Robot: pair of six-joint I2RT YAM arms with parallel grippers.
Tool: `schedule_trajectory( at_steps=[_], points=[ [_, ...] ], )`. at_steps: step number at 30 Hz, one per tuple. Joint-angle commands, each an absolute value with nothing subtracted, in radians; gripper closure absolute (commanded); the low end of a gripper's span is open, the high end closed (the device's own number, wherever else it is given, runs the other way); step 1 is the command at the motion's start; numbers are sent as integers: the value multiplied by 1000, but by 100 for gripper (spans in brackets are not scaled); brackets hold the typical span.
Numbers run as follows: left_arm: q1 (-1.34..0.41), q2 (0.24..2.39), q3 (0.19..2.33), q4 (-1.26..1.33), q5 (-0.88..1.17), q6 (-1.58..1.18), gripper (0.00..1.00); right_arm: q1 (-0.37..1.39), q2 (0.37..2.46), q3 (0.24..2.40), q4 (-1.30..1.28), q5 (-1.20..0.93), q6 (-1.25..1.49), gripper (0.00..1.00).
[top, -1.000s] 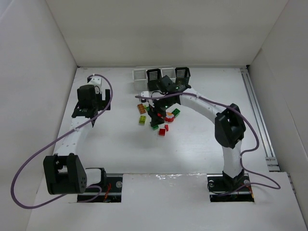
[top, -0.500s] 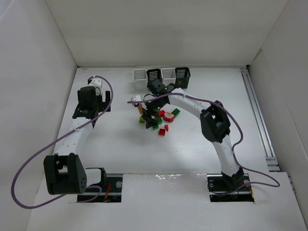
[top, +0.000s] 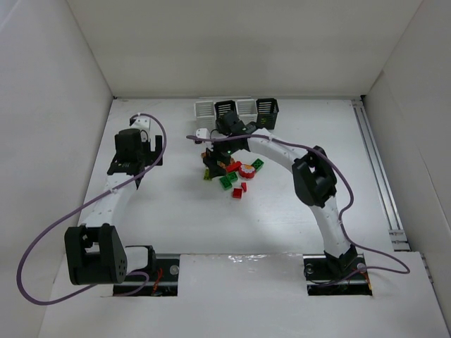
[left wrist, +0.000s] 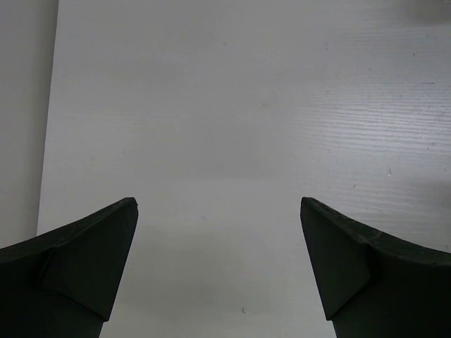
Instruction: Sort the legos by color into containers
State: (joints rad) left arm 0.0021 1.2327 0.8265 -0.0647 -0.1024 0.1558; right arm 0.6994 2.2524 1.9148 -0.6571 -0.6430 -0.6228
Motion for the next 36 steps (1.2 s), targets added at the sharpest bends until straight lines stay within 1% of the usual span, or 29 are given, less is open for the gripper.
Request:
schedule_trajectory(
  at_steps=[1,10,11,14,29,36],
  points=[
    [8,1227,831,-43,-95,156,1,699,2263,1939,-606,-604,-575,18],
    [8,1236,842,-43,-95,156,1,741,2293,1959,-646,-554,-589,15],
    [8,1236,842,-43,-95,156,1,752,2293,1959,-646,-545,-589,12],
    [8,1246,842,-43,-95,156,1,752,2304,1959,-646,-535,-589,8],
    [8,1276,861,-43,-95,156,1,761,2358,1997,-627,-466,-578,8],
    [8,1285,870,-43,-95,166,1,788,2367,1988,-637,-434,-578,13]
  ],
)
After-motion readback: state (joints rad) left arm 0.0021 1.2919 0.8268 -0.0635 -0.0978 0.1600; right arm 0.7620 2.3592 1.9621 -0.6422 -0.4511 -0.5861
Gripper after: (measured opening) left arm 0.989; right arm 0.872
